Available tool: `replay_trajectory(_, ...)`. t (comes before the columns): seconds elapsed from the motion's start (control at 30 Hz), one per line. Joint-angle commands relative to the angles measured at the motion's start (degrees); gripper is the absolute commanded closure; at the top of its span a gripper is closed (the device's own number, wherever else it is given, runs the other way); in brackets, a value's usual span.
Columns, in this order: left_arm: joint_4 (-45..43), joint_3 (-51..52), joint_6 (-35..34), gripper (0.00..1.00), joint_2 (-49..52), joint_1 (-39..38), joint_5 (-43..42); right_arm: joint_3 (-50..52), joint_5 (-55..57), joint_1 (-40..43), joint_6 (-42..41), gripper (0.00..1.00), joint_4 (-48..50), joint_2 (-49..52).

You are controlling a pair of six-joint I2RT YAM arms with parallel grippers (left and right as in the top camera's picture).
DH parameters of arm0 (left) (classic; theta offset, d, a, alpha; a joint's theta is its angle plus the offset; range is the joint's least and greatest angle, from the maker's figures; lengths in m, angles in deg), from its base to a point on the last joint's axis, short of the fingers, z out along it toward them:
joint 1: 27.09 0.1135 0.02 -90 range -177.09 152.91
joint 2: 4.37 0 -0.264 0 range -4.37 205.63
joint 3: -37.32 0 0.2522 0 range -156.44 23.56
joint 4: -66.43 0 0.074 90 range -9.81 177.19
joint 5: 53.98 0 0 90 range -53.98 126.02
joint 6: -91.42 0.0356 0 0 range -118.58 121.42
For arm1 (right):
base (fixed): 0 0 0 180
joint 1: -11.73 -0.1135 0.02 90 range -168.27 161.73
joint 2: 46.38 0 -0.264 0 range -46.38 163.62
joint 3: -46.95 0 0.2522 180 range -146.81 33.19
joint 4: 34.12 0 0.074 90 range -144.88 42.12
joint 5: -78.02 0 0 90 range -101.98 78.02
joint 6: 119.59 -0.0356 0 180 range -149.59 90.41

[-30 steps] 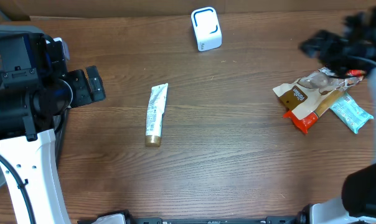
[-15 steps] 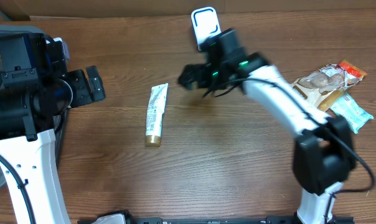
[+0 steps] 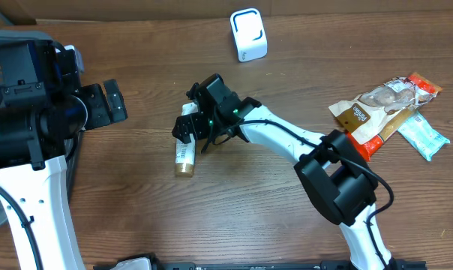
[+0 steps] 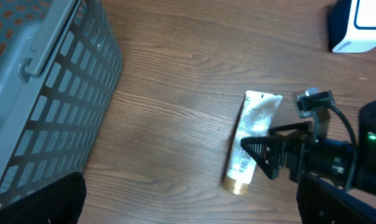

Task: Scan the item barcode
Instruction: 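Move the right gripper left to the white tube and grasp it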

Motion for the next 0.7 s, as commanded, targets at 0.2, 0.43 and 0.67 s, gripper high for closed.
replay_trajectory(0.2, -0.2, 0.0, -0.4, 0.0, 0.2, 0.2, -0.5, 0.2, 1.9, 0.2, -1.7, 0.44, 3.2, 4.1)
replay_trajectory(0.43, -0.2, 0.0, -0.4, 0.0, 0.2, 0.2, -0.5, 0.1, 1.3, 1.0, -1.6, 0.75, 1.7, 3.8)
replay_trajectory(0.67, -0.2, 0.0, -0.4, 0.0, 0.2, 0.2, -0.5, 0.1, 0.8, 5.2, 1.6, 0.75, -6.3, -0.6)
